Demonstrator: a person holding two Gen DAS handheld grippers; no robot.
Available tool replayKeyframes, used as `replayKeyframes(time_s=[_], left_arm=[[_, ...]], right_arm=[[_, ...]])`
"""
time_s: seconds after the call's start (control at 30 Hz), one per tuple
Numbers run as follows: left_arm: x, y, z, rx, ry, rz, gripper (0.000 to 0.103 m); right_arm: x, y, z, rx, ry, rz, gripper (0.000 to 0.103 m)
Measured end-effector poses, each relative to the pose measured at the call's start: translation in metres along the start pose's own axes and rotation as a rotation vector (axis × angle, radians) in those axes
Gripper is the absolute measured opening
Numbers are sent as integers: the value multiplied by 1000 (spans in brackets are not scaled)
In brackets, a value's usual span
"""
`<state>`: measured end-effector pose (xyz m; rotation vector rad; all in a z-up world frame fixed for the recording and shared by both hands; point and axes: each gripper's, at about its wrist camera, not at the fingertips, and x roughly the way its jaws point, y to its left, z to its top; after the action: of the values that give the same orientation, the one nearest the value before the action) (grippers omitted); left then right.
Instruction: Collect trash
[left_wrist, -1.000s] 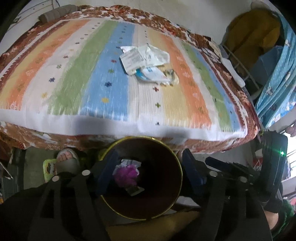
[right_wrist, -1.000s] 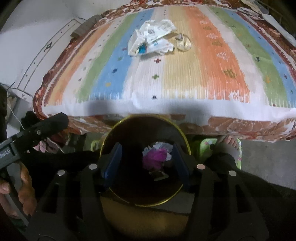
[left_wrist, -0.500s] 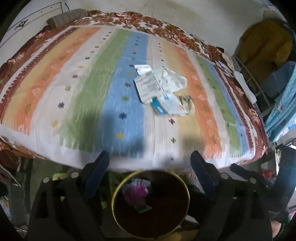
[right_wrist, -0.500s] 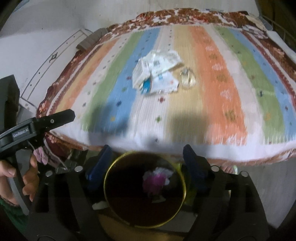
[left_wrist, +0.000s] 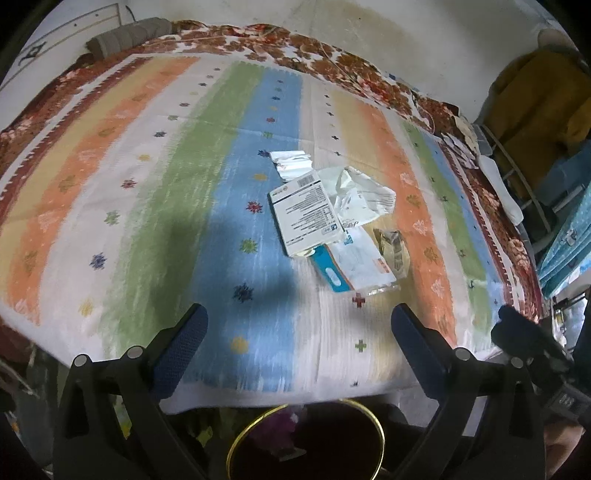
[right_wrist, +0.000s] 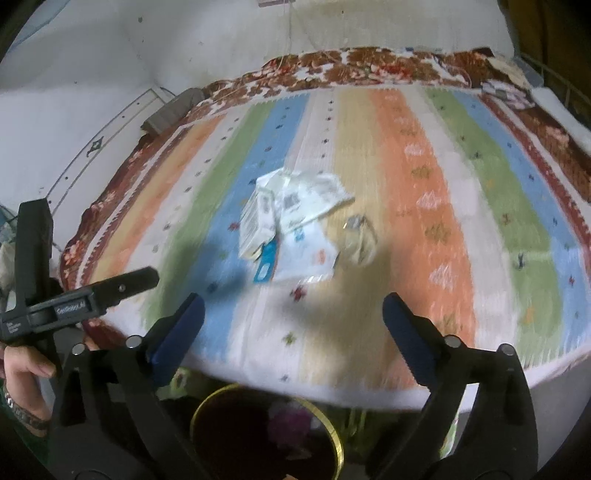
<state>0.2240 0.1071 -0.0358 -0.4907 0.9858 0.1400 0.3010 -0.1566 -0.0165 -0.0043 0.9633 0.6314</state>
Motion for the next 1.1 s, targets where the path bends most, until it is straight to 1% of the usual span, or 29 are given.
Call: replayKeyframes(time_s=[0.13,0.27,0.37,0.4,0.47,0.53,0.63,0.73,0.87,1.0,1.1], left_arm=[[14,6,12,-37,-12,-63,97],[28,6,21,-30,-28,-88,97],[41,9,27,-28,-27,-94,97],[44,10,29,-31,-23,-98,97],[55,14,35,-59,6,-106,97],[61,17,40,-67,6,-98,97],[73,20,47,-70,18,-104,97],[85,24,53,-82,35,-120,97],[100,25,60,-87,43,-132,97],[111,25,69,-86,50,-141,97],[120,26,74,-83,68,-152,97]], right_arm=[[18,-8,12,-17,-15,-27,94],[33,-11,23,-51,-49,-26,94],[42,-10,29,-86,-107,-48,94],[45,-11,31,-90,-111,-47,94],[53,-13,34,-87,-106,-41,94],[64,-16,37,-88,-102,-43,94],[76,-19,41,-115,-123,-62,94],[90,-26,47,-123,-137,-60,94],[107,-35,57,-139,-132,-69,94],[125,-38,67,-186,-122,-77,93],[138,-38,71,-231,-109,-76,92]])
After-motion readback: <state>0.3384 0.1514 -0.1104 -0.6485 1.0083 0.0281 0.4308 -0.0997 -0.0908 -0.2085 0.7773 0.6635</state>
